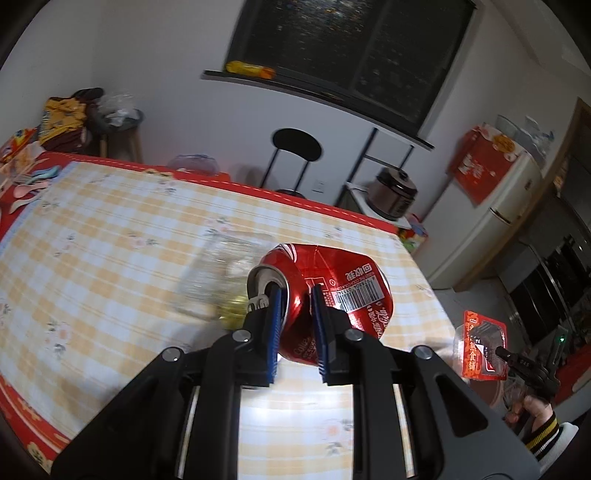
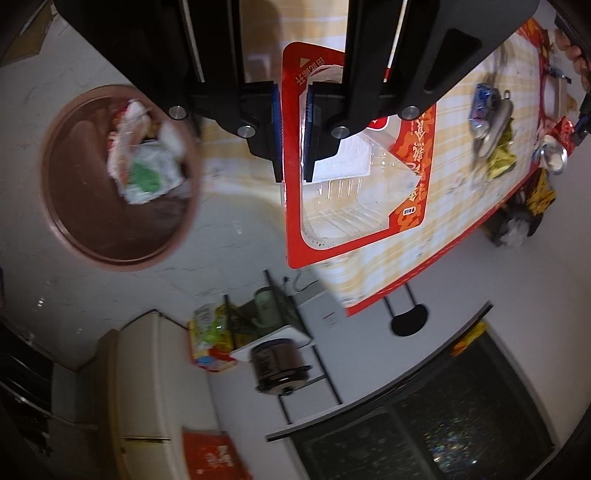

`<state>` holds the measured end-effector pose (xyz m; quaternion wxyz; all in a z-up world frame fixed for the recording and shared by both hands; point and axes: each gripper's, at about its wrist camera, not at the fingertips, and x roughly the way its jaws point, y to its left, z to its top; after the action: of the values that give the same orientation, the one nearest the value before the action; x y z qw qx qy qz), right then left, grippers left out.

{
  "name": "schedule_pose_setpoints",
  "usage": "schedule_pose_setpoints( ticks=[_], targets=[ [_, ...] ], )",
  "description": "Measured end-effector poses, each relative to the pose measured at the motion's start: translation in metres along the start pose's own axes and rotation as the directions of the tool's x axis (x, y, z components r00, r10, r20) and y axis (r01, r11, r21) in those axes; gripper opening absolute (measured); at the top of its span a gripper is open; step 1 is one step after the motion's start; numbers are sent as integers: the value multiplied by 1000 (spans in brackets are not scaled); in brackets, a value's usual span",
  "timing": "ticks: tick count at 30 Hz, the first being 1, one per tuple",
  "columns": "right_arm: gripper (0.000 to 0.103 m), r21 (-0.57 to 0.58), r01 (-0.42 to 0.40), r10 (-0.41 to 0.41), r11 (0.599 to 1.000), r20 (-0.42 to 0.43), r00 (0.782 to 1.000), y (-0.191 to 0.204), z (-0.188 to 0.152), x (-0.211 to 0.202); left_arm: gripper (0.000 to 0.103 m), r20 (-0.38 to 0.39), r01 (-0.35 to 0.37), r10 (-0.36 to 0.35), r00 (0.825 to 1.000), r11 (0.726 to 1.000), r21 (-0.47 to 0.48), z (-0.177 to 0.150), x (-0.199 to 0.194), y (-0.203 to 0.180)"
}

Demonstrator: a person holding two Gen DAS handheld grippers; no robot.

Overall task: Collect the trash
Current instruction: 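Carry the tray over the bin with the right tool while the left tool holds the can, then open the right tool to drop the red-framed tray into the bin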

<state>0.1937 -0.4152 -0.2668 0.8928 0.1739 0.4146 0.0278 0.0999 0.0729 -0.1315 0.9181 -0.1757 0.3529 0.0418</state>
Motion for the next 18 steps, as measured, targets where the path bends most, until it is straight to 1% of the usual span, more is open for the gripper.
schedule_pose_setpoints(
  ticks=[4,7,10,15,16,18],
  targets=[
    [11,23,86,-87,996,14,996,-50,13,-10,19,-18,35,-35,999,999,27,-9,13,-39],
    [11,30,160,-160,987,22,987,-85,22,-17,19,-30,59,-58,998,997,41,-15,22,-64],
    [11,27,237,-238,971,24,971,-120,31,-19,19,-44,81,-79,996,995,55,-21,31,-86],
    [11,-6,348,-348,937,8,937,-154,40,-13,19,-65,109,-105,992,991,76,-29,45,-116],
    [12,-7,356,-356,934,1,934,-157,40,-12,19,-68,113,-108,992,990,80,-29,47,-119],
    [17,0,355,-355,935,-14,935,-165,42,-8,19,-75,124,-117,990,988,92,-31,51,-129]
  ],
)
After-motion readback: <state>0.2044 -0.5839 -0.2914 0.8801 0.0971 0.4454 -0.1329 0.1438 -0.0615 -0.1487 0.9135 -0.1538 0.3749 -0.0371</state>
